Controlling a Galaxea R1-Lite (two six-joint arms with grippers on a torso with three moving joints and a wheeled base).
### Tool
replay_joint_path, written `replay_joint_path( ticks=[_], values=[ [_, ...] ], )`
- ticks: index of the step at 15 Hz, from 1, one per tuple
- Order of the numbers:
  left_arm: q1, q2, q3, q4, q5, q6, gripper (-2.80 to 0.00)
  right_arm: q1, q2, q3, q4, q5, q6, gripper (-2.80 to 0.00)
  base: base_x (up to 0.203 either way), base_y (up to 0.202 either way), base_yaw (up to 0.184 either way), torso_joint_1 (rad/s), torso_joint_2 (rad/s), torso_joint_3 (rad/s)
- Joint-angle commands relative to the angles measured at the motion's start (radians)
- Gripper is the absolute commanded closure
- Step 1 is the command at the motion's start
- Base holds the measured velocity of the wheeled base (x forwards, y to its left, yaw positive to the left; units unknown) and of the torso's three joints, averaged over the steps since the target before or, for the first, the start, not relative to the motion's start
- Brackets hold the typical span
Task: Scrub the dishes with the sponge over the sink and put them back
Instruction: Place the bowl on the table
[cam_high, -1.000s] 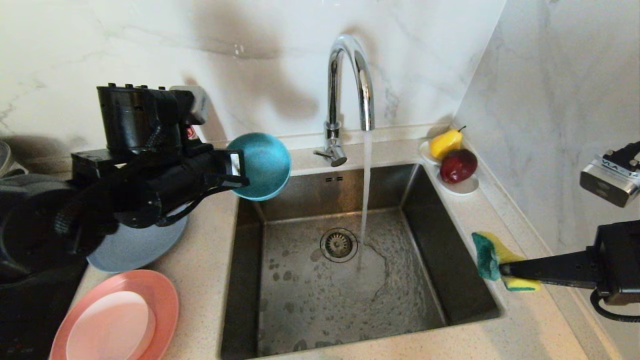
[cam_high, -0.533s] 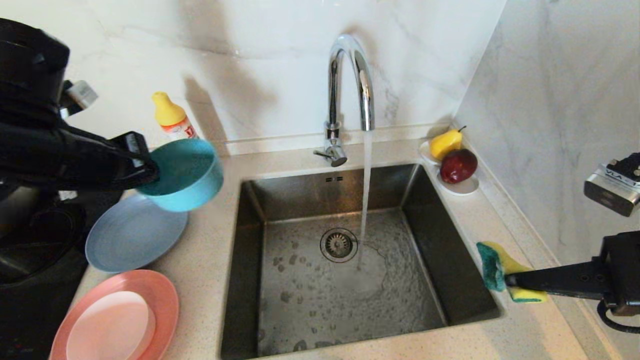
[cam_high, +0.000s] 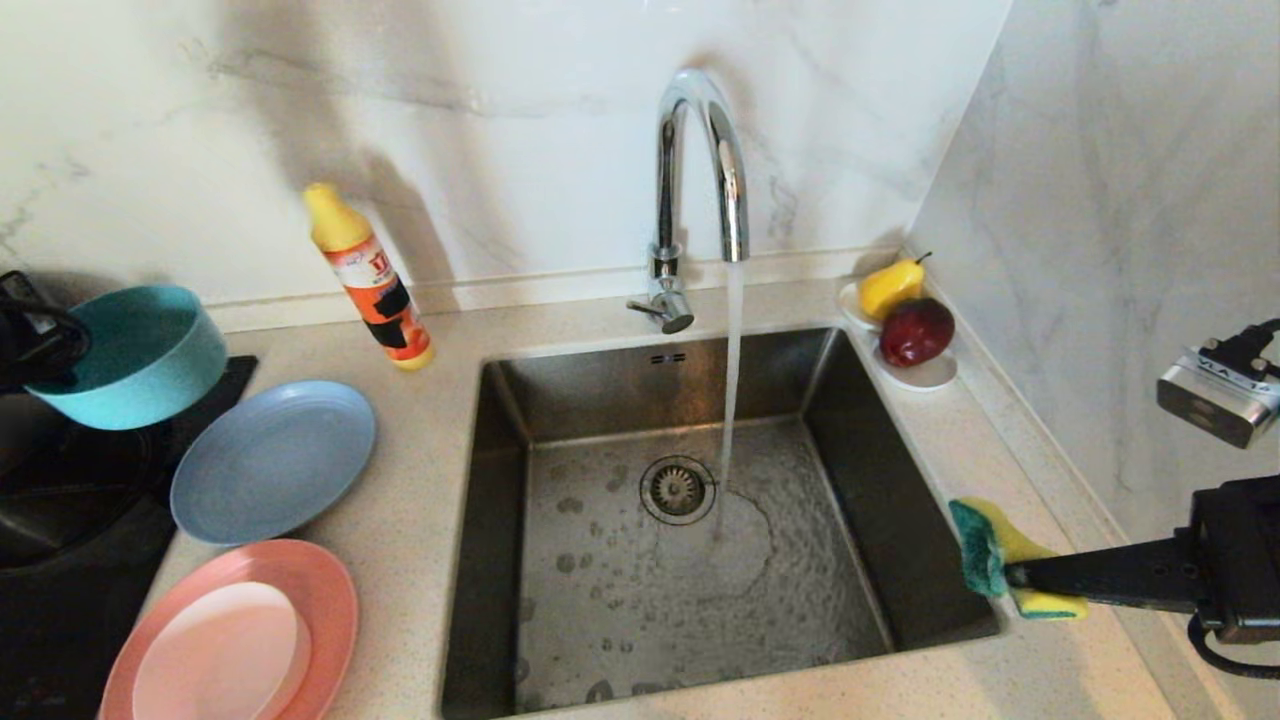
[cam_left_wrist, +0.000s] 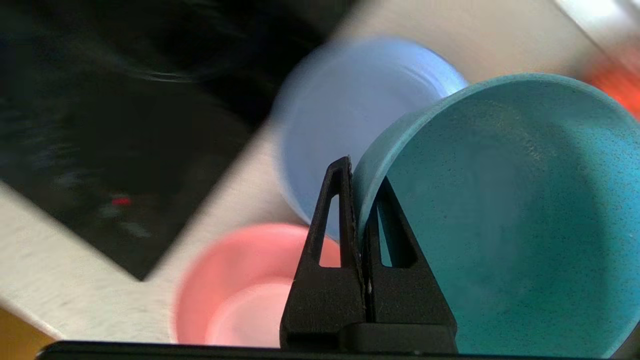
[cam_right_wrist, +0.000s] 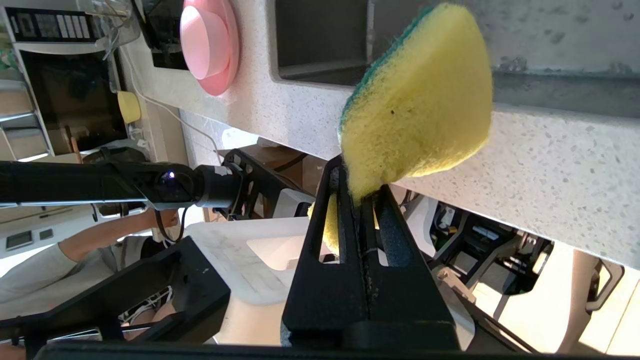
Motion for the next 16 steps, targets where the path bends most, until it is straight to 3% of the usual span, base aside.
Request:
replay_joint_path(
  ticks=[1, 7, 16],
  values=[
    [0.08, 0.067, 0.002, -0.007, 0.008, -0.023, 0.0, -0.001, 0.011, 0.0, 0.0, 0.004, 0.003, 0.0, 0.0, 0.0, 0.0, 0.0, 0.0, 0.0],
    [0.253, 0.308, -0.013, -0.219, 0.016, -0.084, 0.0, -0.006, 0.032, 0.008, -0.003, 0.007, -0.002, 0.0, 0.0, 0.0, 0.0, 0.0, 0.0, 0.0],
    [0.331, 0.517, -0.049, -0.386, 0.0, -0.102, 0.0, -0.008, 0.052, 0.026, -0.026, 0.022, -0.024, 0.0, 0.0, 0.0, 0.0, 0.0, 0.0, 0.0]
  ],
)
